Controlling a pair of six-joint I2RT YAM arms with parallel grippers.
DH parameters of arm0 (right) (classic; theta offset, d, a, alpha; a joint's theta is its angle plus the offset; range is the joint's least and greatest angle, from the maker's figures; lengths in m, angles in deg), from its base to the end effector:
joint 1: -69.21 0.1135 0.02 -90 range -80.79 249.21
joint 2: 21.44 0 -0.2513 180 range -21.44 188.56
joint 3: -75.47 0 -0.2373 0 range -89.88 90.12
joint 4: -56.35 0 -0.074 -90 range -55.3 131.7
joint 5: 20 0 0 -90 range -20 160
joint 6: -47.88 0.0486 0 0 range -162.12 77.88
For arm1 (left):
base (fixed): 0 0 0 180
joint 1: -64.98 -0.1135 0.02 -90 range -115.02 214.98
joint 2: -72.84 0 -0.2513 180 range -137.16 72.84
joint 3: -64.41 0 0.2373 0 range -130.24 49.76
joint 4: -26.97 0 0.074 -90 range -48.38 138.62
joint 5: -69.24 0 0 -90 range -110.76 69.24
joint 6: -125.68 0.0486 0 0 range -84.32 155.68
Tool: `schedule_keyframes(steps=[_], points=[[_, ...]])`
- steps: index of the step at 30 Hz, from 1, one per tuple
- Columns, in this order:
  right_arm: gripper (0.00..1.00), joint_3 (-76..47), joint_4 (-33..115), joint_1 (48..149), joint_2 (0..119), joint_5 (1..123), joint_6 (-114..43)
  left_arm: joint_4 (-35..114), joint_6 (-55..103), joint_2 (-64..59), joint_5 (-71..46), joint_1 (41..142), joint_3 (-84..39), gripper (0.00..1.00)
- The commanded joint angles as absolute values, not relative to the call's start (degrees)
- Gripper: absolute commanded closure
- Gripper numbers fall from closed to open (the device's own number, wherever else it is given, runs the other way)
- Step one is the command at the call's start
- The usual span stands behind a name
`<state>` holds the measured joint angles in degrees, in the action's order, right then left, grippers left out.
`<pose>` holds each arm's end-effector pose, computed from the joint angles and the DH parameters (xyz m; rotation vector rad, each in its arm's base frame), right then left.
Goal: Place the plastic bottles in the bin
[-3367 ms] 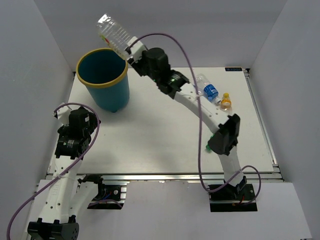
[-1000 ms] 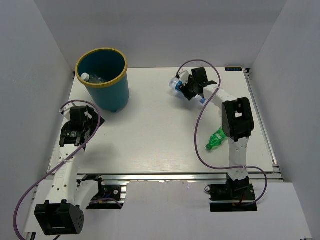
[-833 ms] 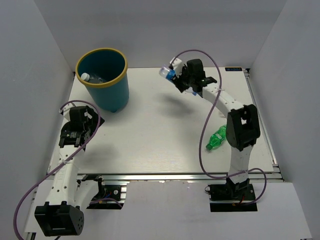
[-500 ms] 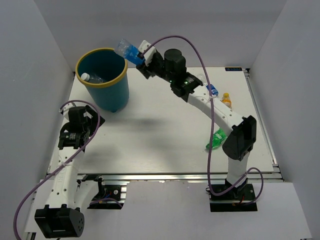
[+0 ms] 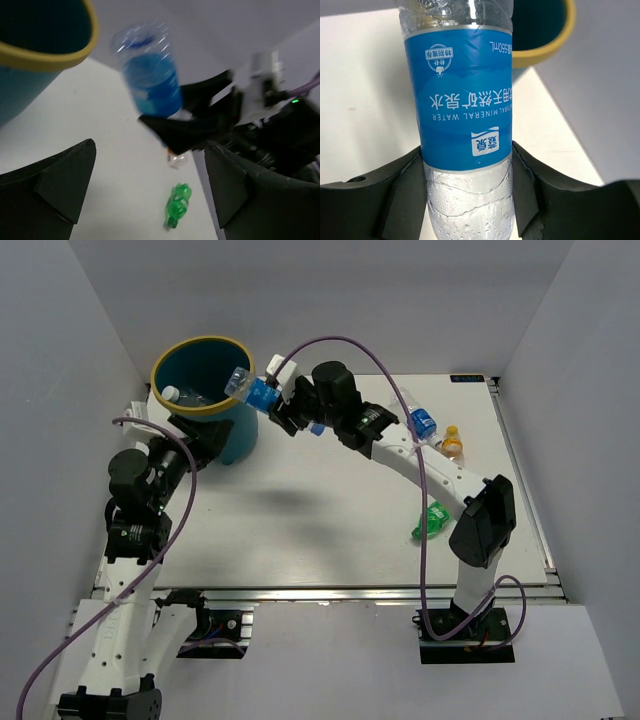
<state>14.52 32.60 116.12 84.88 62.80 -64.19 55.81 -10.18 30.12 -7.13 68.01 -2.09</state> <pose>0.2975 0.3270 0.3836 -1.0832 1.4138 0.4245 0.1724 -0.0206 0.3690 -0.4518 1.6663 -0.8368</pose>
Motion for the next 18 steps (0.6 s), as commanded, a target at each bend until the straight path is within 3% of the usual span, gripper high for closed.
schedule_keyframes(steps=[1,3,8,16,18], points=[[0.46,14.44,32.3,117.81,79.46,58.41,-59.36,43.74,-13.09,28.02,-2.57,69.1,-4.38,0.02],[0.46,14.97,30.63,117.98,79.46,56.65,-57.16,40.24,-13.97,24.7,-2.57,71.47,-4.29,0.02],[0.46,14.89,29.31,118.95,79.2,53.04,-56.1,44.25,-7.31,19.06,-14.95,80.61,-8.76,0.02],[0.45,11.2,28.6,119.57,75.95,48.29,-57.94,42.85,-7.73,14.13,-17.95,81.68,-10.44,0.02],[0.44,9.19,29.04,119.57,74.81,48.99,-58.29,42.59,-8.52,14.3,-19.79,81.68,-10.36,0.1]])
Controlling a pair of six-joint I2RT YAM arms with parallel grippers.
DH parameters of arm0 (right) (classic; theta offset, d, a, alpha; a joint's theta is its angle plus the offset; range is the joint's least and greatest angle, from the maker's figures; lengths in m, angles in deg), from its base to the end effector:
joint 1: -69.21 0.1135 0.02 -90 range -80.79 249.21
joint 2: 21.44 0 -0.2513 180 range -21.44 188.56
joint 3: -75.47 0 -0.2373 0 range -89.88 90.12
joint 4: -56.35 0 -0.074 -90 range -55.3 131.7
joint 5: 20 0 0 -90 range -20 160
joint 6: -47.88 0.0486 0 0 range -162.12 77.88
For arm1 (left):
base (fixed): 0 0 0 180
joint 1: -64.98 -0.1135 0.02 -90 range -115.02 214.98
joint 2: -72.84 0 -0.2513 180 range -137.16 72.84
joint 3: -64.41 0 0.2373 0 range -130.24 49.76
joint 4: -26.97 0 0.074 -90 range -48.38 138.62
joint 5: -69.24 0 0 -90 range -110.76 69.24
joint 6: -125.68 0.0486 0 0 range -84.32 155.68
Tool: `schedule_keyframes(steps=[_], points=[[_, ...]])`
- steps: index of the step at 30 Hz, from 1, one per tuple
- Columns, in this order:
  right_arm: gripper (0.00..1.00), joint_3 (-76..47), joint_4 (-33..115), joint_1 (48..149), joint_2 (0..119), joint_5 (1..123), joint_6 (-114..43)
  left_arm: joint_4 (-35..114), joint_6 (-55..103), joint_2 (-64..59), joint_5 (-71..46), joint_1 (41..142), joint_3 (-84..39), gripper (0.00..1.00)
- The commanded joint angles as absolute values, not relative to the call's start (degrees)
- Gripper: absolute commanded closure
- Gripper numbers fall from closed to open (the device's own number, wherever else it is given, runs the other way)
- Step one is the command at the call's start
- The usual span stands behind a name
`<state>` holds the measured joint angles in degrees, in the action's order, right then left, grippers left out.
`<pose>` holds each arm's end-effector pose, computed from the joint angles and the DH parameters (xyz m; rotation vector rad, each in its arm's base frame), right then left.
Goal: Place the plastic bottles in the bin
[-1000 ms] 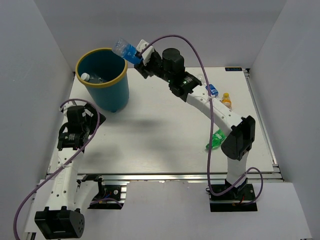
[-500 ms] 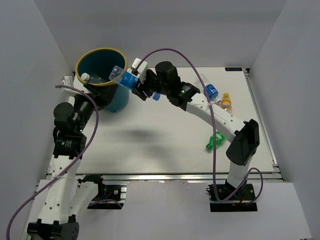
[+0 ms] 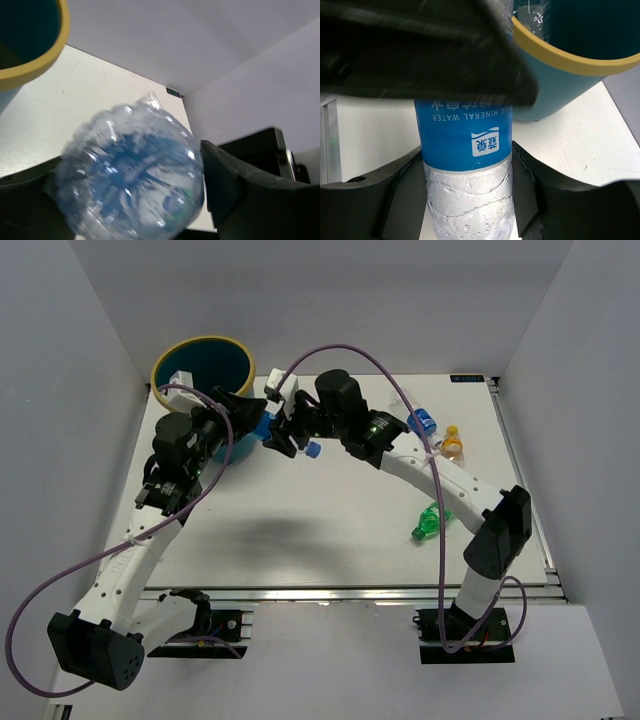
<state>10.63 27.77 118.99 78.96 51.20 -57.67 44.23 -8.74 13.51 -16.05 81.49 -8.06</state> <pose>0.2537 0.3242 0.3925 -1.1959 1.4222 0.7166 0.2338 -0.0735 0.3748 -0.3501 1.6810 -0.8704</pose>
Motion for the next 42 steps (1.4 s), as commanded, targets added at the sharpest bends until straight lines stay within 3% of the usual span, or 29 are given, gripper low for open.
schedule_keyframes(steps=[1,3,6,7,9,11,16,24,29,31,33,37,42], points=[[0.42,8.56,29.13,119.48,74.45,49.78,-58.73,42.59,-8.7,14.39,-19.88,81.85,-10.35,0.14],[0.38,7.33,29.22,119.57,73.4,50.66,-58.73,42.06,-8.7,14.65,-22.6,81.85,-10.27,0.23],[0.31,5.05,29.74,119.57,71.82,51.37,-59.17,42.06,-8.61,14.13,-22.96,81.85,-10.79,0.43],[0.29,4.0,29.92,119.48,71.38,51.46,-59.17,42.06,-8.61,13.87,-22.87,81.85,-11.23,0.56],[0.26,2.85,31.06,119.57,70.06,51.55,-59.7,42.06,-8.52,12.9,-22.08,81.85,-11.67,0.65],[0.11,1.36,31.94,119.57,69.44,52.51,-59.79,42.06,-8.79,12.46,-21.81,81.77,-12.11,0.77],[0.11,-2.07,31.77,119.48,66.2,57.34,-60.14,46.53,-7.3,10.97,-30.74,81.85,-17.19,0.79],[0.11,-22.36,38.43,113.7,53.9,64.28,-52.16,65.69,2.19,-5.01,-47.39,79.4,-50.73,0.81],[0.11,-32.56,40.91,107.01,46.86,65.78,-47.84,69.92,3.78,-14.43,-53.7,71.84,-62.2,0.82],[0.11,-34.94,40.65,103.5,45.71,66.92,-46.96,69.57,5.79,-16.1,-57.66,70.34,-64.49,0.79],[0.11,-35.65,40.3,99.99,44.92,69.29,-46.35,70.0,6.59,-18.74,-62.06,68.86,-66.15,0.7],[0.11,-35.91,41.08,94.09,46.23,69.65,-44.76,70.36,8.08,-20.85,-58.83,67.44,-65.73,0.02],[0.11,-33.2,41.0,87.32,51.24,68.51,-45.11,69.83,8.09,-20.68,-55.57,67.44,-65.64,0.02]])
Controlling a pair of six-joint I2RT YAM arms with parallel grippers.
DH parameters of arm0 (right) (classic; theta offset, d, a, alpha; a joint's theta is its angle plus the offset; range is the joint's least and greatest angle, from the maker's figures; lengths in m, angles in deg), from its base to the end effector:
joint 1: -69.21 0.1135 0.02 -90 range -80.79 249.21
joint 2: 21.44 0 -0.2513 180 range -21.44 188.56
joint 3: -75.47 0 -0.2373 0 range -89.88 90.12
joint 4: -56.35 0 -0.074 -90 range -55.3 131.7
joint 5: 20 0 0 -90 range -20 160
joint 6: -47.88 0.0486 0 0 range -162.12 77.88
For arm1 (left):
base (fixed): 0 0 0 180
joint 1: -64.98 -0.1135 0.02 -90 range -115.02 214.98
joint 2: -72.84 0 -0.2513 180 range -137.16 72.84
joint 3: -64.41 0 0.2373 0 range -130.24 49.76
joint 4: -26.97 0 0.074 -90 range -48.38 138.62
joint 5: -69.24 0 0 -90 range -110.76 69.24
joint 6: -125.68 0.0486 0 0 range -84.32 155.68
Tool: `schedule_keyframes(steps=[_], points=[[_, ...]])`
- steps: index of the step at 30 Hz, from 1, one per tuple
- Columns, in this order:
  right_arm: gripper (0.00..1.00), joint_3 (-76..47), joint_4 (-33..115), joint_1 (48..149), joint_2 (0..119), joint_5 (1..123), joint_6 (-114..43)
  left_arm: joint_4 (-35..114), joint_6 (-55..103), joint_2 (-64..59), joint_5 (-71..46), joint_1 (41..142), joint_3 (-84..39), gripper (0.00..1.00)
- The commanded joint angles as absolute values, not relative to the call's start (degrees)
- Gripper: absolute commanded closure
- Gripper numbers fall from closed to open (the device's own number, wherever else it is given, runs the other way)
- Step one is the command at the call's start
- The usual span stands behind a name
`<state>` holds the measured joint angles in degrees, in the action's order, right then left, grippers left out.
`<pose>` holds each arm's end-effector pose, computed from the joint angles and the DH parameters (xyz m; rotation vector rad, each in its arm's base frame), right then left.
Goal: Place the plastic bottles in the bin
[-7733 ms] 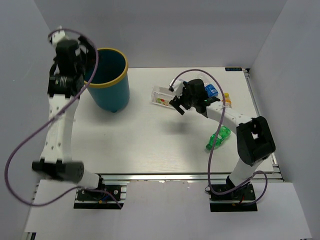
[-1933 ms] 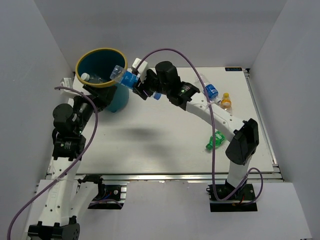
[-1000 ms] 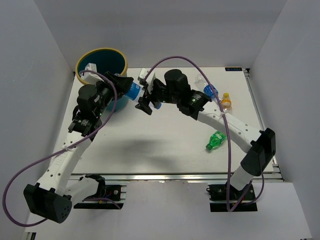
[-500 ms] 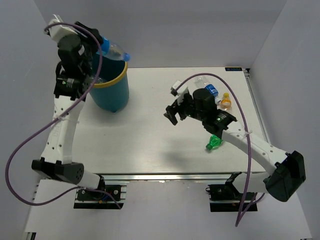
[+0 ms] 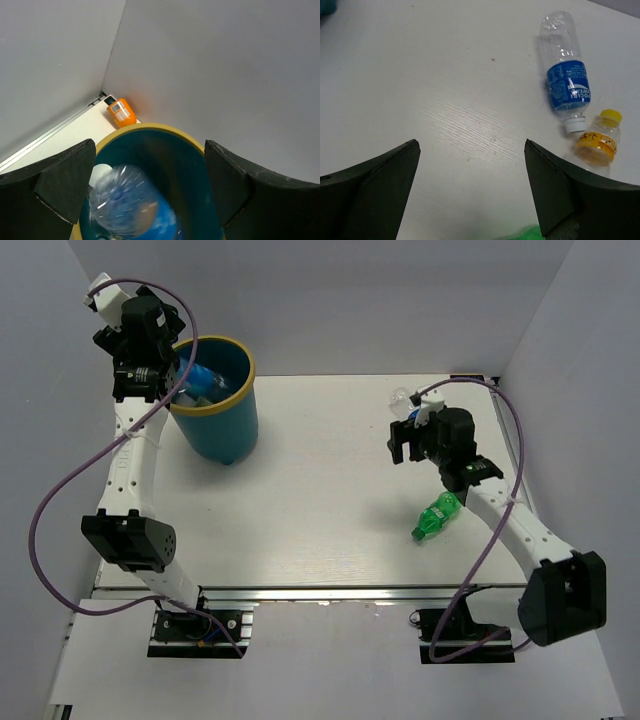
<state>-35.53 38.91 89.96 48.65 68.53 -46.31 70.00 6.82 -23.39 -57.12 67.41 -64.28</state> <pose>0.2688 0.1032 0.3063 -0.4274 1.8515 0.2210 0.3596 0.0136 0.4699 -0.8207 1.5132 0.1532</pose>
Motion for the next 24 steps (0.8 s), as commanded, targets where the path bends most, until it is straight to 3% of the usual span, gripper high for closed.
schedule_keyframes(steps=[1,11,14,18,24], points=[[0.11,-32.32,41.08,86.44,53.07,68.07,-45.02,69.31,8.26,-20.5,-54.35,67.35,-65.64,0.02],[0.11,-19.14,38.54,76.42,69.95,67.37,-52.31,68.95,6.51,-15.5,-35.46,67.53,-59.49,0.02],[0.11,-14.49,37.31,75.54,76.19,67.8,-56.97,66.77,1.94,-9.36,-30.26,69.8,-48.72,0.02],[0.11,-7.56,34.42,75.27,85.4,68.15,-62.24,57.28,-0.18,-0.74,-33.14,80.22,-27.63,0.02],[0.12,-0.94,31.6,74.83,95.17,69.04,-64.45,57.71,-1.41,2.78,-32.28,87.64,-20.21,0.02]])
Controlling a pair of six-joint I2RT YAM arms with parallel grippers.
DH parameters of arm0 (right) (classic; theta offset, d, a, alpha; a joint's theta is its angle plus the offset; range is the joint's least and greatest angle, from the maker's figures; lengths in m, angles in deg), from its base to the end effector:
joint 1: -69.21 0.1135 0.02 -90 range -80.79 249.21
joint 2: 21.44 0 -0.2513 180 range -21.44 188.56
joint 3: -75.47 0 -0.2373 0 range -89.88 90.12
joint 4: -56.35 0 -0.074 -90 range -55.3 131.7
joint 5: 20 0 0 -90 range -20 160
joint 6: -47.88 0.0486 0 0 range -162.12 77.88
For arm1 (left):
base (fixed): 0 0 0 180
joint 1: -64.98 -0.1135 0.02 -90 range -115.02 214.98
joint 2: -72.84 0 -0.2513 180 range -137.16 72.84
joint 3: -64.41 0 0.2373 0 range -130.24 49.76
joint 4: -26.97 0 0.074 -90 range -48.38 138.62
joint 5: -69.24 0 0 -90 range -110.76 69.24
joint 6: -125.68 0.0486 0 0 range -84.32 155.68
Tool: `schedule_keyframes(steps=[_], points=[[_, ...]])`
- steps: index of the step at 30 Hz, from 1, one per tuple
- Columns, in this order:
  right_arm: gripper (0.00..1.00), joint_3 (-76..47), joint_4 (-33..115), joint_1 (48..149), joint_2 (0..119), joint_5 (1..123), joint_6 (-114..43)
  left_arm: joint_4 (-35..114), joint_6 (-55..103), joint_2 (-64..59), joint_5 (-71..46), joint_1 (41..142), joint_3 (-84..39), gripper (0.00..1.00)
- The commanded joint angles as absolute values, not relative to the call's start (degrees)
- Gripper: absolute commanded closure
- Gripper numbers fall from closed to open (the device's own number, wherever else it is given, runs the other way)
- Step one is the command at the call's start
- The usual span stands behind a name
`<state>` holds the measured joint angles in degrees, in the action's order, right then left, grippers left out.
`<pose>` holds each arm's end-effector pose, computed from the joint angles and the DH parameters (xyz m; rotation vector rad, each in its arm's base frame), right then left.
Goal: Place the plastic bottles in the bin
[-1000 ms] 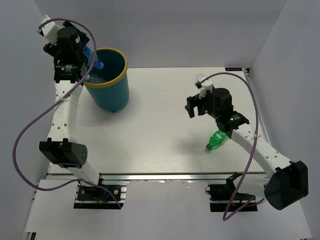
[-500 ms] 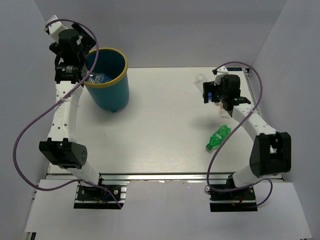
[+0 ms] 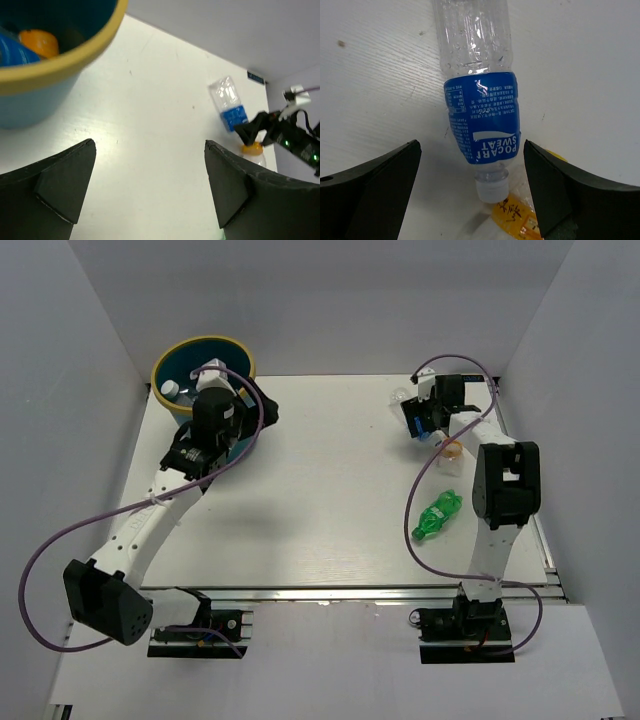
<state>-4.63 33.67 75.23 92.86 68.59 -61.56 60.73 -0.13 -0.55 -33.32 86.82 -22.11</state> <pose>0.4484 0.0485 0.2096 -0.5024 2.1620 -0.1020 0.2758 -0.0992 0.3654 -0.3833 1.9114 -0.4612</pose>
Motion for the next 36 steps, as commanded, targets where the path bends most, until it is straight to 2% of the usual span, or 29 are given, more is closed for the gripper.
schedule_keyframes(steps=[1,6,9,13,16,19,24,28,30,36], points=[[0.12,0.72,31.25,74.83,96.41,69.12,-64.19,57.44,-1.67,3.22,-32.8,88.0,-19.33,0.02],[0.15,3.28,29.75,74.83,101.6,67.9,-63.22,56.65,-3.51,5.69,-34.82,88.44,-14.75,0.02],[0.24,3.37,28.17,74.83,101.87,65.09,-62.25,55.95,-3.95,6.39,-33.86,88.62,-13.43,0.02],[0.34,0.92,29.48,75.44,98.02,57.98,-60.58,56.47,-4.39,5.78,-33.33,88.97,-13.43,0.02],[0.36,-2.42,30.09,78.15,92.83,56.74,-58.74,55.33,-5.36,4.9,-32.54,90.11,-12.47,0.02],[0.4,-8.91,32.37,82.8,86.16,53.42,-52.27,55.15,-6.76,3.76,-32.19,91.69,-12.29,0.02],[0.4,-30.25,47.57,95.54,72.09,49.19,-40.48,53.22,-7.56,0.77,-32.19,95.82,-12.2,0.02],[0.41,-36.17,54.69,101.8,66.99,42.16,-31.41,51.47,-8.09,-1.25,-32.54,99.24,-11.24,0.02],[0.41,-40.37,62.94,105.04,64.61,38.82,-28.86,48.48,-7.73,-2.39,-31.66,100.22,-10.18,0.02],[0.42,-44.44,68.51,109.37,59.87,43.8,-26.57,50.49,-7.91,-4.86,-35.5,101.98,-10.35,0.02]])
